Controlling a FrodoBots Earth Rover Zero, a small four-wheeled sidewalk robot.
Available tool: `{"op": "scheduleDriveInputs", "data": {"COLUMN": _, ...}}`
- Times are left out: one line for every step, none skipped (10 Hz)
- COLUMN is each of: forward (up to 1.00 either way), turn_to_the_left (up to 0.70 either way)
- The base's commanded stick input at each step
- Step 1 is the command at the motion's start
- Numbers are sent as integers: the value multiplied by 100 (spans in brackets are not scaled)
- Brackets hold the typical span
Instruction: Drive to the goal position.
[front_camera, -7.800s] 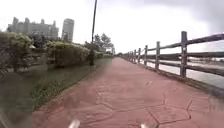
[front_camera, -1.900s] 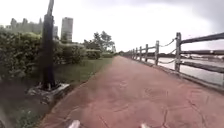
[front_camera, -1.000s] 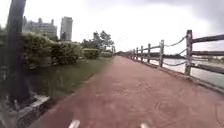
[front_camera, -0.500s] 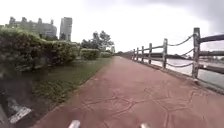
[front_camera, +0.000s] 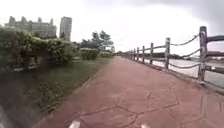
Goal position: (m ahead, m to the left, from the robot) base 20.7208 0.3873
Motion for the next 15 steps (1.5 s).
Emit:
{"op": "scheduleDriveInputs", "data": {"forward": 70, "turn_to_the_left": 0}}
{"op": "scheduleDriveInputs", "data": {"forward": 70, "turn_to_the_left": 0}}
{"op": "scheduleDriveInputs", "data": {"forward": 70, "turn_to_the_left": 0}}
{"op": "scheduleDriveInputs", "data": {"forward": 70, "turn_to_the_left": 0}}
{"op": "scheduleDriveInputs", "data": {"forward": 70, "turn_to_the_left": 0}}
{"op": "scheduleDriveInputs", "data": {"forward": 70, "turn_to_the_left": 0}}
{"op": "scheduleDriveInputs", "data": {"forward": 70, "turn_to_the_left": 0}}
{"op": "scheduleDriveInputs", "data": {"forward": 70, "turn_to_the_left": 0}}
{"op": "scheduleDriveInputs", "data": {"forward": 70, "turn_to_the_left": 0}}
{"op": "scheduleDriveInputs", "data": {"forward": 70, "turn_to_the_left": 0}}
{"op": "scheduleDriveInputs", "data": {"forward": 70, "turn_to_the_left": 0}}
{"op": "scheduleDriveInputs", "data": {"forward": 70, "turn_to_the_left": 0}}
{"op": "scheduleDriveInputs", "data": {"forward": 70, "turn_to_the_left": 0}}
{"op": "scheduleDriveInputs", "data": {"forward": 70, "turn_to_the_left": 0}}
{"op": "scheduleDriveInputs", "data": {"forward": 70, "turn_to_the_left": 0}}
